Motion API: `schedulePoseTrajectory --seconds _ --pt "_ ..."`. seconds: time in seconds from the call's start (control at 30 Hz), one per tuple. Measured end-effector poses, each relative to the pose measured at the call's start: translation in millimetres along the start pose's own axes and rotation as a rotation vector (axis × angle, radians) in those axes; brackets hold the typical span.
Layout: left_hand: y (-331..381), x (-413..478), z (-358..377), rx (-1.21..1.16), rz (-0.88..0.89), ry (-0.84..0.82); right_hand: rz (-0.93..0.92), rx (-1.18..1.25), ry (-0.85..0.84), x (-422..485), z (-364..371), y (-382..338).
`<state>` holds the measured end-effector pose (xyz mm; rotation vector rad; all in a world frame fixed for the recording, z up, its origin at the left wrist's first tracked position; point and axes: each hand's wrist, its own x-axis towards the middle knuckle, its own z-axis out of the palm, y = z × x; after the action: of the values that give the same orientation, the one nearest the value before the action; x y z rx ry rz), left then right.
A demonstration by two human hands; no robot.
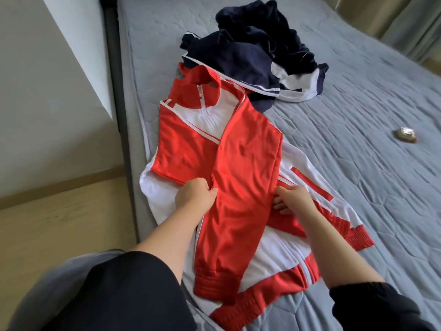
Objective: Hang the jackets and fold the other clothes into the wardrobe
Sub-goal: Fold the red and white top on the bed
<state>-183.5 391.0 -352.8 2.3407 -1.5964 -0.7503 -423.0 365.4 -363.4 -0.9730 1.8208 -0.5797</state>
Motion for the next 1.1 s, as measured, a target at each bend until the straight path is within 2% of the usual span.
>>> schedulePoseTrajectory --seconds 0.13,0.23,0.3,0.4,0.47,0.53,0.57,0.93,1.1 --pt "3 12 6 -0.002 0.038 0.078 -0.107 -0.055 0.077 29 3 -16" --pt "13 22 10 0.042 0.115 0.136 -0.117 -0.089 0.029 45 6 -32" --pt "22 32 12 -0.038 0.139 0.150 -0.068 -0.006 -0.015 56 7 -44" --pt "32 51 12 -0.399 0.005 0.028 0.070 0.253 -0.069 69 7 -59" --pt "39 65 12 -0.706 -0.112 -0.080 0.190 0.488 -0.204 75 7 -65" --pt "47 76 15 -0.956 -0.211 -0.156 0.242 0.599 -0.290 83 7 -67" --pt "49 79 17 -1.008 -0.239 -0.168 0.260 0.611 -0.301 85 8 -66" --pt "47 121 21 -0.833 -0.118 -0.088 0.384 0.531 -0.276 116 14 -58" --pt "46 134 24 -0.836 -0.089 -0.102 0.324 0.582 -0.307 118 11 -65"
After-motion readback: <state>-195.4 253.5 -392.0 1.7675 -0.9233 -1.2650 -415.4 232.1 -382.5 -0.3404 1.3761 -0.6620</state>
